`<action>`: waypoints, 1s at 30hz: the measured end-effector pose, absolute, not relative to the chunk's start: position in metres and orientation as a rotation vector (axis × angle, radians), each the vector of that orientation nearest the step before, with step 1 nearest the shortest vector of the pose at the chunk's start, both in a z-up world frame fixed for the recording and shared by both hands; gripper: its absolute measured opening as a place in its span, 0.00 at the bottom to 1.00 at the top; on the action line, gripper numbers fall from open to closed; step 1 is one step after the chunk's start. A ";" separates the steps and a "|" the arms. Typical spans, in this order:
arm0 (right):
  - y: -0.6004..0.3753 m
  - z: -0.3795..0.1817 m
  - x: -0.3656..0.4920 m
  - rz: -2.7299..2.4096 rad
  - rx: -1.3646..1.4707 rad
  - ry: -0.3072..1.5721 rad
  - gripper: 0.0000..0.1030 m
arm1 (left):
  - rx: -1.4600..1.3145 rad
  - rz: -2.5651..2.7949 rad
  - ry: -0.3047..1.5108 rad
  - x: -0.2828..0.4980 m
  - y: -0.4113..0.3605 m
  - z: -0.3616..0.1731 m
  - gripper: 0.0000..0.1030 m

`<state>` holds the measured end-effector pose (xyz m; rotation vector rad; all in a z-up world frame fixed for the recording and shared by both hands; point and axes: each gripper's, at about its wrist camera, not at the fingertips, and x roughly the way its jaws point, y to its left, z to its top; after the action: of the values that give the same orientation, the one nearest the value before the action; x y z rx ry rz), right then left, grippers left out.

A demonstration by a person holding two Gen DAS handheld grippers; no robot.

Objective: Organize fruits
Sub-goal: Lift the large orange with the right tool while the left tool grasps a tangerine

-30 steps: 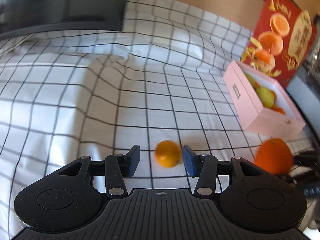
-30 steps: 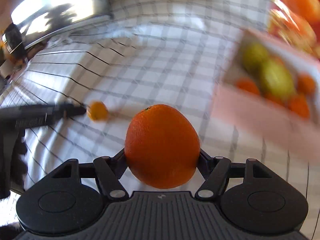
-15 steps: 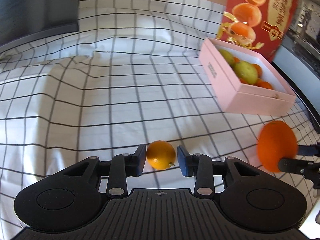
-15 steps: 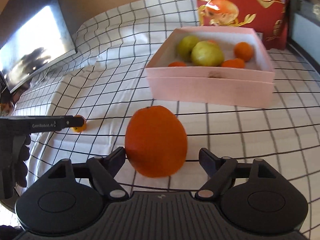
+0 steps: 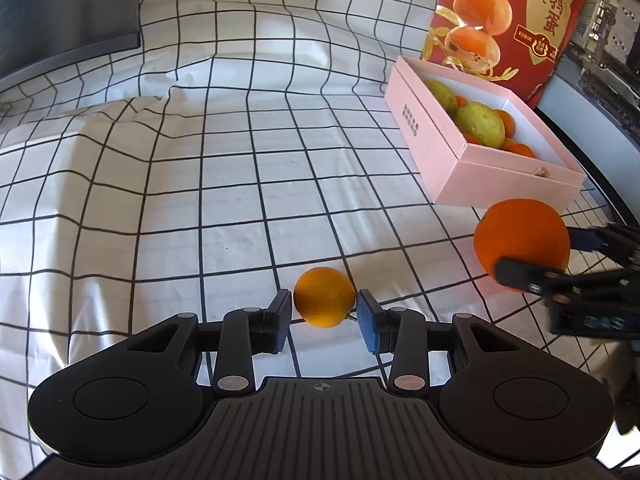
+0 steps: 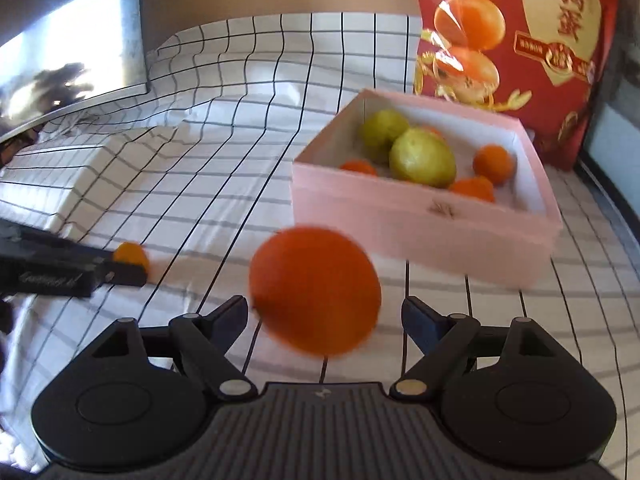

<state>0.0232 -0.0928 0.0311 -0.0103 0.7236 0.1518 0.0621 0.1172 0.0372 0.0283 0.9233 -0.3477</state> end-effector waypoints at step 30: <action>-0.072 0.015 0.050 0.171 -0.090 0.746 0.73 | -0.055 -0.356 0.913 0.059 0.126 0.030 0.42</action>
<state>0.0502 -0.0721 0.0147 -0.0901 0.7460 0.1710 0.0588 0.1256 0.0302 -0.0554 0.9132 -0.3565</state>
